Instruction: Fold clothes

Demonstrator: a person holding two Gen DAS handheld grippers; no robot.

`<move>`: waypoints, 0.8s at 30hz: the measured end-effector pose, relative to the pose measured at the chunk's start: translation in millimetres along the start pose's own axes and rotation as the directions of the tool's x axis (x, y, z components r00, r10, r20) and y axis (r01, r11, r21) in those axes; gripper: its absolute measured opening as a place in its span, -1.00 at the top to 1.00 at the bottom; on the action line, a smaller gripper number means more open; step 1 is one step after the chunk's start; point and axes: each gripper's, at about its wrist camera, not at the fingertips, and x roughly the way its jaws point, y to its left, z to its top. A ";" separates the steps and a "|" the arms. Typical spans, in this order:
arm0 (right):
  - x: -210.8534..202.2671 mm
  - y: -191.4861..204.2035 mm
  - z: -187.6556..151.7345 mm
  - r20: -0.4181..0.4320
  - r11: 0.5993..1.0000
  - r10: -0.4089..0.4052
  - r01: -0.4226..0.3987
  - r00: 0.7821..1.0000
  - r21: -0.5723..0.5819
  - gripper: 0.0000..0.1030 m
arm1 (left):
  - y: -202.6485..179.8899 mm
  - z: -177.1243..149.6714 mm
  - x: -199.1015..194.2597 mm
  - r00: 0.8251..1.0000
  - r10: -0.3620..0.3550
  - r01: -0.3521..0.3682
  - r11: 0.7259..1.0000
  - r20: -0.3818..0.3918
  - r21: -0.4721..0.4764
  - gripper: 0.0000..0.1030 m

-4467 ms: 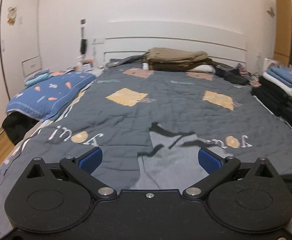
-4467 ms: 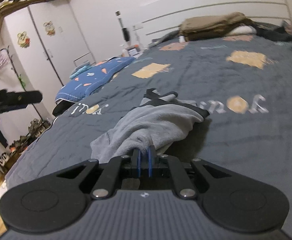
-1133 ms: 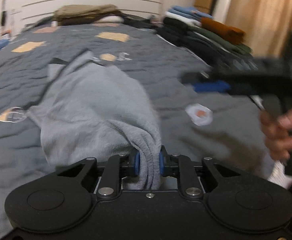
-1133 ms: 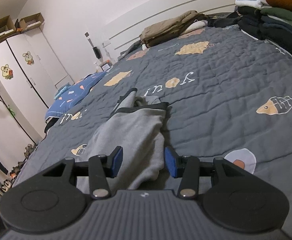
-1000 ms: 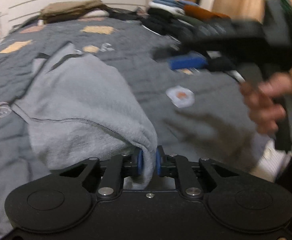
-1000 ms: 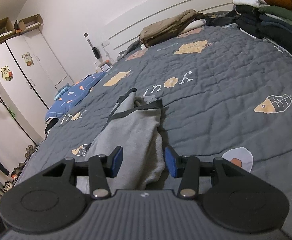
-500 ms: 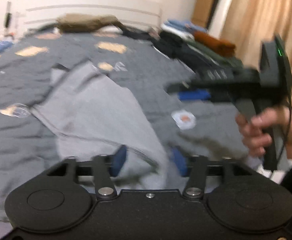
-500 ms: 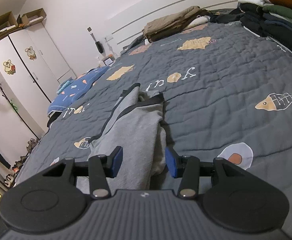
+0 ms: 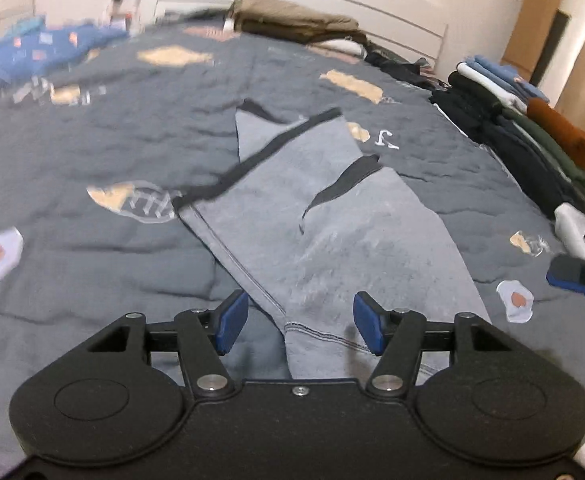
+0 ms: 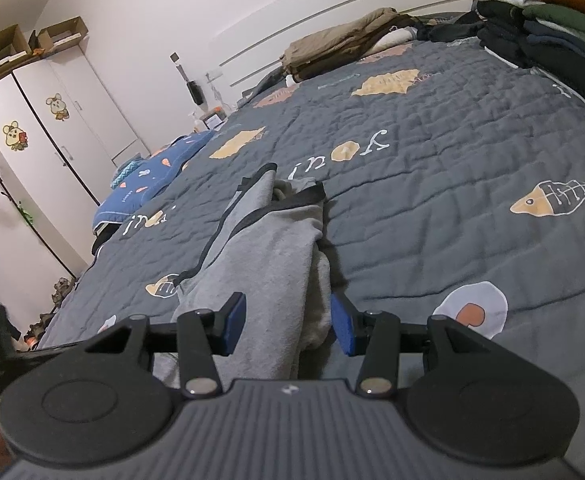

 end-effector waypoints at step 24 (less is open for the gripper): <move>-5.8 -13.1 4.9 -0.001 0.999 0.004 -0.004 1.000 0.041 0.09 | -103.2 -69.3 -2.5 0.906 -0.406 0.422 0.847 -0.117 0.323 0.90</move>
